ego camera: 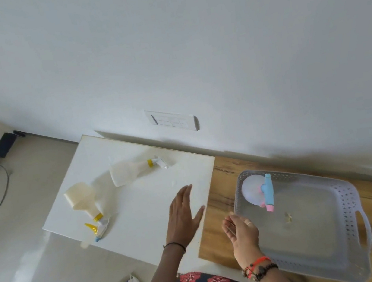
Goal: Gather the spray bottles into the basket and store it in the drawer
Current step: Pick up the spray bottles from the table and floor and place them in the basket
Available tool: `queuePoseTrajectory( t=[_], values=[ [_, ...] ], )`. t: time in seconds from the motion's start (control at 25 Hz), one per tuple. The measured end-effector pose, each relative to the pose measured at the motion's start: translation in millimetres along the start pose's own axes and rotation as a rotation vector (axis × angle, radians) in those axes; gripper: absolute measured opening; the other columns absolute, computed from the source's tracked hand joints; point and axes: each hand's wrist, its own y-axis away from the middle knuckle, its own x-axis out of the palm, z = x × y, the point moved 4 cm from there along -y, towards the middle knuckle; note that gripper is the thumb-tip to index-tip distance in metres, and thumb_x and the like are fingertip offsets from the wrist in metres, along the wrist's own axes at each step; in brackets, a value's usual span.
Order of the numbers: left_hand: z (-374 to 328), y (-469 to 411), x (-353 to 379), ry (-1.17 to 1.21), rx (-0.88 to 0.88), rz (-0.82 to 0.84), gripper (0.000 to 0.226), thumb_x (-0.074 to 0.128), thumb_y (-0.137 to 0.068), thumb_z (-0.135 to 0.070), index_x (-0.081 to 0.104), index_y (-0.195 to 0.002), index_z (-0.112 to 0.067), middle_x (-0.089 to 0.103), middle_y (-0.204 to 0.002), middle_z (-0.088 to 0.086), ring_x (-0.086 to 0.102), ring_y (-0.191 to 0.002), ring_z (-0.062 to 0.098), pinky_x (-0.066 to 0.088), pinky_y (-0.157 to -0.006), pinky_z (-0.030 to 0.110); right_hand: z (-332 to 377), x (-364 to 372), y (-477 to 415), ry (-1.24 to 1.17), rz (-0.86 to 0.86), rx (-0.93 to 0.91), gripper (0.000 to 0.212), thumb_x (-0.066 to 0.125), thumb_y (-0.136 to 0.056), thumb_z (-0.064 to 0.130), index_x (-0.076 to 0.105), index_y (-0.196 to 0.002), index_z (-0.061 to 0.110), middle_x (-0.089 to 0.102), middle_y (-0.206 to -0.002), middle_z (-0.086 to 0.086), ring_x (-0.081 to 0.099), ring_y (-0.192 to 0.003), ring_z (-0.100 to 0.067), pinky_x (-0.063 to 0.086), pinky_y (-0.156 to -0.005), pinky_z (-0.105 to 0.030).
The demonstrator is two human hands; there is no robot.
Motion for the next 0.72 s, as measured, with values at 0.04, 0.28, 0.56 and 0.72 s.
queuePoseTrajectory(
  t=[0.04, 0.28, 0.56, 0.72],
  values=[
    [15, -6, -13, -0.013, -0.015, -0.028, 0.061, 0.055, -0.091, -0.037, 0.033, -0.144, -0.015, 0.039, -0.146, 0.002, 0.039, -0.136, 0.017, 0.033, -0.112, 0.031, -6, 18, 0, 0.009, 0.030, 0.017, 0.006, 0.055, -0.092, 0.001, 0.055, -0.087, 0.003, 0.057, -0.076, -0.010, 0.057, -0.069, -0.019, 0.053, -0.073, -0.029],
    [113, -62, -86, -0.133, -0.033, -0.100, 0.052, 0.058, -0.090, -0.019, 0.043, -0.138, -0.006, 0.046, -0.141, 0.012, 0.044, -0.132, 0.028, 0.035, -0.110, 0.039, -49, 129, -16, 0.083, 0.189, 0.118, 0.015, 0.048, -0.092, -0.004, 0.051, -0.080, 0.003, 0.053, -0.074, -0.012, 0.053, -0.067, -0.020, 0.051, -0.073, -0.028],
    [209, -121, -112, -0.278, -0.053, 0.115, 0.066, 0.057, -0.090, -0.034, 0.030, -0.145, -0.008, 0.028, -0.154, 0.010, 0.016, -0.147, 0.026, 0.014, -0.120, 0.038, -102, 232, -58, 0.249, 0.242, 0.158, 0.010, 0.043, -0.097, 0.007, 0.051, -0.099, 0.002, 0.046, -0.077, -0.008, 0.046, -0.068, -0.015, 0.050, -0.092, -0.031],
    [239, -137, -101, -0.311, -0.106, 0.294, 0.091, 0.062, -0.083, -0.050, 0.017, -0.149, -0.007, 0.019, -0.157, 0.012, 0.010, -0.148, 0.025, 0.012, -0.122, 0.037, -121, 273, -79, 0.324, 0.268, 0.195, 0.035, 0.045, -0.098, 0.018, 0.046, -0.128, 0.000, 0.042, -0.079, -0.006, 0.039, -0.064, -0.013, 0.049, -0.077, -0.023]
  ],
)
